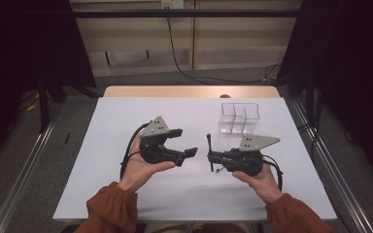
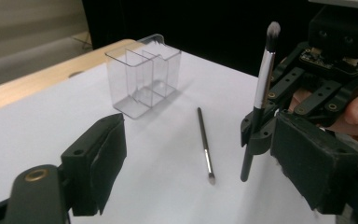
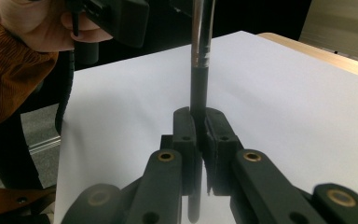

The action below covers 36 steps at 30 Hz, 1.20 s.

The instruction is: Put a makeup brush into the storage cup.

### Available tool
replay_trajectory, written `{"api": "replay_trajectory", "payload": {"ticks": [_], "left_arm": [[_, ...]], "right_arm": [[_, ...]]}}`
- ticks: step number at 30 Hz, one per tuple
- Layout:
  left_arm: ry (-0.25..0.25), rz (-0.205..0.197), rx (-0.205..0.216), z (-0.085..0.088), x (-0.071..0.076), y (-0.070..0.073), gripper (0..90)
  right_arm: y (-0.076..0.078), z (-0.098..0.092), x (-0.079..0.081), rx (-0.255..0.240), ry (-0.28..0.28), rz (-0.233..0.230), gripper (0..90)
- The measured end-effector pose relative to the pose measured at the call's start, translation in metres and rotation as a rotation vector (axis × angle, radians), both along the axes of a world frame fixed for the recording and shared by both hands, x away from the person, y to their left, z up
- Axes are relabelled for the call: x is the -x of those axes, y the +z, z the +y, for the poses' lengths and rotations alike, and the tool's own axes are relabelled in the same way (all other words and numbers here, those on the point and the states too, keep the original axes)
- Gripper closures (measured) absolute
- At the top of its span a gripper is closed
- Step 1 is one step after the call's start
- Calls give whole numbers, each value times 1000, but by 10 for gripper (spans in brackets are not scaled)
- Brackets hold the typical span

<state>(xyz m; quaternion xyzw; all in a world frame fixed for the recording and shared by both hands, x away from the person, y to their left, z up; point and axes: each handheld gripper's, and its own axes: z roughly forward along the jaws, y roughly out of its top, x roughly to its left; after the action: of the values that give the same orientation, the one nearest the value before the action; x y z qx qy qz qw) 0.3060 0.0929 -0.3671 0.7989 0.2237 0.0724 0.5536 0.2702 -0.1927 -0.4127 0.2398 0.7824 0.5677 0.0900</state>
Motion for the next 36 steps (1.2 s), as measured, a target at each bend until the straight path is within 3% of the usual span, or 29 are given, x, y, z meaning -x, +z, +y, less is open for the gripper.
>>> {"api": "replay_trajectory", "payload": {"ticks": [6,8,11,15,17,19,24,26,31,33,36], "left_arm": [[43,-11,3,11,1,-4,118],[89,-24,-6,18,0,-7,83],[108,-19,-3,23,-2,-7,45],[128,-8,14,33,-2,-9,37],[142,-27,6,38,-1,-11,30],[151,-25,24,46,0,-14,28],[162,-24,22,57,4,-18,27],[222,-41,16,67,6,-21,22],[269,-54,42,85,11,-26,16],[303,-85,37,92,14,-28,18],[341,-72,53,104,19,-32,18]], "right_arm": [[0,-2,0,-5,-7,-2,841],[1,-4,0,-9,-12,-5,841],[2,-6,0,-11,-23,-6,841],[2,-8,0,-16,-33,-7,841],[3,-10,0,-15,-37,-7,841],[3,-12,0,-14,-43,-9,841],[4,-14,1,-20,-48,-14,841],[5,-15,2,-20,-54,-13,841],[5,-16,2,-23,-60,-14,841],[5,-17,2,-25,-64,-13,841],[4,-18,1,-25,-70,-11,841]]}}
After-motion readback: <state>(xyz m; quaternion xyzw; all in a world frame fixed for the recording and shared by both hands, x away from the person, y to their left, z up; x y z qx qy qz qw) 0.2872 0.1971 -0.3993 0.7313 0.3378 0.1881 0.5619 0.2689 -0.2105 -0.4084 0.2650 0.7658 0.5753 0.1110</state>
